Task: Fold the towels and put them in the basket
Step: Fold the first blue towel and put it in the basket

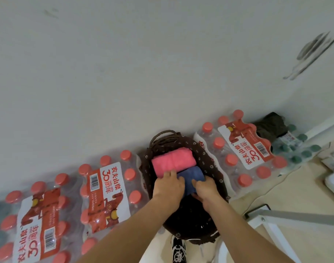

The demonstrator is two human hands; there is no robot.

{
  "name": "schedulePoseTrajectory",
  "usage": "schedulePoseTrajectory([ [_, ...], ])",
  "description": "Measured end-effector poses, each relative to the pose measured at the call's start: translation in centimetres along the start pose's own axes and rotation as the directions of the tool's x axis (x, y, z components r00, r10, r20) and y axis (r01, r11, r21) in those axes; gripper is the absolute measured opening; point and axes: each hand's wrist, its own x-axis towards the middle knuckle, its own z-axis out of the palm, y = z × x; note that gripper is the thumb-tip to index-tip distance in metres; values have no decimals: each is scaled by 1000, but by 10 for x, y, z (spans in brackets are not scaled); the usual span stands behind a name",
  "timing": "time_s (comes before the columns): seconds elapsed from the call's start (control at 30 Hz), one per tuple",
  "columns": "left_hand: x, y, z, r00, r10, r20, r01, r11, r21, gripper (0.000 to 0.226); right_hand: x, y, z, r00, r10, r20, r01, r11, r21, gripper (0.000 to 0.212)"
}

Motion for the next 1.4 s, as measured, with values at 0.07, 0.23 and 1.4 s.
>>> schedulePoseTrajectory([
  [0.07, 3, 1, 3, 1000, 1, 10, -1, 1000, -23, 43, 2, 3, -1, 1000, -14, -6, 14, 1000, 16, 20],
  [0.23, 10, -2, 9, 999, 29, -23, -28, 1000, 6, 37, 5, 4, -3, 999, -32, 20, 33, 999, -34, 24],
  [1.4, -6, -32, -7, 943, -125, -307, 119, 992, -38, 53, -39, 5, -26, 634, -713, 300, 558, 154, -815, 27],
])
